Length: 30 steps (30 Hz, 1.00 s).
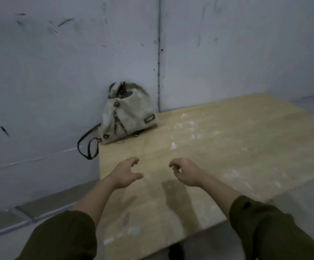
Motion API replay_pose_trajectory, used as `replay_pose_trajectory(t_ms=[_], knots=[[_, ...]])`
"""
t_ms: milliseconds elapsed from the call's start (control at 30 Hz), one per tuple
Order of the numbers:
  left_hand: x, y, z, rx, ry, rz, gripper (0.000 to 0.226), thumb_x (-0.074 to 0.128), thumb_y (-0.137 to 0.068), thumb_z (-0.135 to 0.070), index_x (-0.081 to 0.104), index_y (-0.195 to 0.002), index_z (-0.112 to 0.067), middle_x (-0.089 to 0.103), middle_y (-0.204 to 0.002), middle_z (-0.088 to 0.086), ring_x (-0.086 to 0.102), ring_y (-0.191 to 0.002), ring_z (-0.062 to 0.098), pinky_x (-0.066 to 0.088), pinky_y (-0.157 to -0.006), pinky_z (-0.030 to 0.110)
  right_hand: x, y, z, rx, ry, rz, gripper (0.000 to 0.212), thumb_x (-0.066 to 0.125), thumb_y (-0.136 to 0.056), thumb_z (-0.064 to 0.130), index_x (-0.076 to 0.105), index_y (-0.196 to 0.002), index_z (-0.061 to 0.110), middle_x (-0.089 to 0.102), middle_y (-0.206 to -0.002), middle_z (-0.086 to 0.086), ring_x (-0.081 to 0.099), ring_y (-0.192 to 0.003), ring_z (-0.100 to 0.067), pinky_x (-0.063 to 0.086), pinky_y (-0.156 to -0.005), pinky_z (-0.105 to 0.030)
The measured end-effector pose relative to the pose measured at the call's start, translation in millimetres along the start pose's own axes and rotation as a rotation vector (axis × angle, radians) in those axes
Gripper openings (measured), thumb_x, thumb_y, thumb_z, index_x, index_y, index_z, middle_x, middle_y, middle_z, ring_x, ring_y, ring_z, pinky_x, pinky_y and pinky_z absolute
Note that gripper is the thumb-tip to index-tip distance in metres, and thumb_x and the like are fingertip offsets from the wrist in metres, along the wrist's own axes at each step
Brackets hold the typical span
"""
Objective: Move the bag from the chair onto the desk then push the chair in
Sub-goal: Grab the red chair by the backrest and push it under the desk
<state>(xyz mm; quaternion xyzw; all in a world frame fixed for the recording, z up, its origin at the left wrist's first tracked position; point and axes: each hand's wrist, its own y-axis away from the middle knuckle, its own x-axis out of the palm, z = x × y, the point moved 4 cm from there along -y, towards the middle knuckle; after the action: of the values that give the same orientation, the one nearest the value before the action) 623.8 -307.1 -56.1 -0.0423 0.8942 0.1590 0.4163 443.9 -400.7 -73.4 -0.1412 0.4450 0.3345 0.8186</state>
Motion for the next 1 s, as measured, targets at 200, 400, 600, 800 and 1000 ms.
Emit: replay_pose_trajectory(t_ms=[200, 400, 600, 800, 1000], knots=[[53, 76, -32, 0.079, 0.077, 0.091, 0.058, 0.065, -0.081, -0.020, 0.040, -0.133, -0.007, 0.050, -0.135, 0.012, 0.051, -0.117, 0.023, 0.040, -0.091, 0.027, 9, 126, -8, 0.157, -0.032, -0.074, 0.029, 0.045, -0.086, 0.005, 0.061, -0.110, 0.007, 0.066, -0.106, -0.018, 0.060, -0.097, -0.029, 0.046, -0.083, -0.028], [122, 145, -89, 0.206, 0.155, 0.275, 0.053, 0.064, -0.082, -0.014, 0.042, -0.130, -0.005, 0.054, -0.124, 0.010, 0.053, -0.103, 0.019, 0.048, -0.072, 0.019, -14, 256, -20, 0.289, -0.036, -0.167, 0.028, 0.045, -0.088, 0.011, 0.061, -0.111, 0.011, 0.065, -0.107, -0.014, 0.060, -0.097, -0.026, 0.048, -0.081, -0.031], [185, 208, -174, 0.459, 0.110, 0.408, 0.047, 0.067, -0.079, -0.016, 0.050, -0.122, -0.006, 0.060, -0.121, 0.014, 0.058, -0.107, 0.019, 0.045, -0.097, 0.030, -49, 397, -31, 0.423, -0.052, -0.345, 0.025, 0.049, -0.087, 0.009, 0.062, -0.109, 0.011, 0.067, -0.104, -0.010, 0.060, -0.093, -0.022, 0.049, -0.084, -0.032], [282, 307, -277, 0.682, 0.104, 0.610, 0.037, 0.067, -0.079, -0.012, 0.055, -0.114, -0.012, 0.062, -0.111, 0.007, 0.062, -0.104, 0.021, 0.049, -0.096, 0.040, -77, 586, -28, 0.590, -0.053, -0.612, 0.020, 0.056, -0.083, 0.004, 0.066, -0.099, 0.008, 0.071, -0.094, -0.010, 0.062, -0.085, -0.018, 0.038, -0.068, -0.004], [379, 416, -358, 0.822, 0.169, 0.836, 0.035, 0.063, -0.082, -0.009, 0.054, -0.116, -0.011, 0.063, -0.103, -0.001, 0.063, -0.089, -0.002, 0.050, -0.075, 0.009, -83, 762, -19, 0.757, 0.004, -0.763, 0.024, 0.054, -0.086, 0.007, 0.063, -0.108, 0.010, 0.067, -0.106, -0.004, 0.059, -0.093, -0.010, 0.040, -0.070, 0.000]])
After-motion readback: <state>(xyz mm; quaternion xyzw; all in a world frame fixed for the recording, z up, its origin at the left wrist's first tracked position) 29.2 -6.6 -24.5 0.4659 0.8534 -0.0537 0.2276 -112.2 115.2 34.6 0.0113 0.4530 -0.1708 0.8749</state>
